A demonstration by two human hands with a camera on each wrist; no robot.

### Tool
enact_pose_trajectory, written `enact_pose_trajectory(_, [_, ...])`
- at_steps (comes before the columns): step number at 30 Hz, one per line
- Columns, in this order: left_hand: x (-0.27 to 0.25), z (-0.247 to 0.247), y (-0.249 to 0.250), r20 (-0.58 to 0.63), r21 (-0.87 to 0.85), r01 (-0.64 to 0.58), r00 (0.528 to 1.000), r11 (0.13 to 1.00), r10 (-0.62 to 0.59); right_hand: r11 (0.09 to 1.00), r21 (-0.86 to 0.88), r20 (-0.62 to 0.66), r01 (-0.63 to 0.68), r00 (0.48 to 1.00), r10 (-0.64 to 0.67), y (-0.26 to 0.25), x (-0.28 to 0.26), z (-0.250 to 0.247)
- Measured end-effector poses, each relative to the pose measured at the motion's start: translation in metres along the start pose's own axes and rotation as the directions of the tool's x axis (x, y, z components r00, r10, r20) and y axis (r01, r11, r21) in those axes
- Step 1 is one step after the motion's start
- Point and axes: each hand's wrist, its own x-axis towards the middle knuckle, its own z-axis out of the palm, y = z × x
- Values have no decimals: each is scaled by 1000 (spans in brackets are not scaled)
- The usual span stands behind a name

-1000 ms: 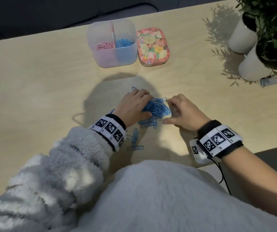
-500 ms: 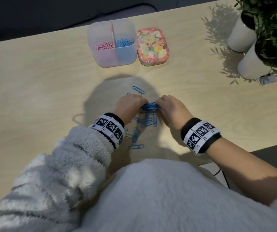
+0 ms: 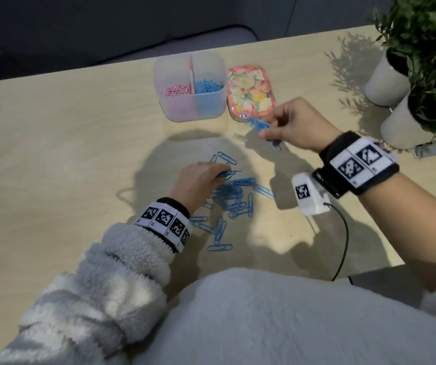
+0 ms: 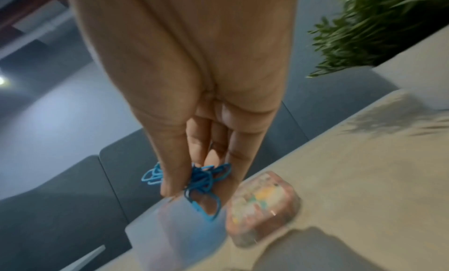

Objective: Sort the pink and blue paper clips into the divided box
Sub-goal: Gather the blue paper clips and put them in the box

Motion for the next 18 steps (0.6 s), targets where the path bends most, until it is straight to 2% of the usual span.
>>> enact_pose_trajectory(3, [1,-4,4,-42,-85,30,999,996,-34,1000,-25,-105,-3,994,0,-36,46,-6])
enact_pose_trajectory(6, [5,-12,6,-83,-178,90,991,980,-106,998,-62,-87,-15,996,9,-68,84,-3])
enact_pose_trajectory(9, [9,-23,6,-102,-273,132,981,953,-165,976,-216,-64,-20,998,6,-87,114,2])
enact_pose_trajectory(11, [14,-31,5,-114,-336,150,974,930,-198,974,-223,-20,-49,999,46,-100,125,11])
enact_pose_trajectory(14, [25,-44,4,-131,-399,160,965,903,-229,950,-294,-35,-104,995,98,-109,129,25])
enact_pose_trajectory(18, [51,-69,6,-208,-451,179,932,875,-298,993,-86,-74,-85,994,78,-99,124,20])
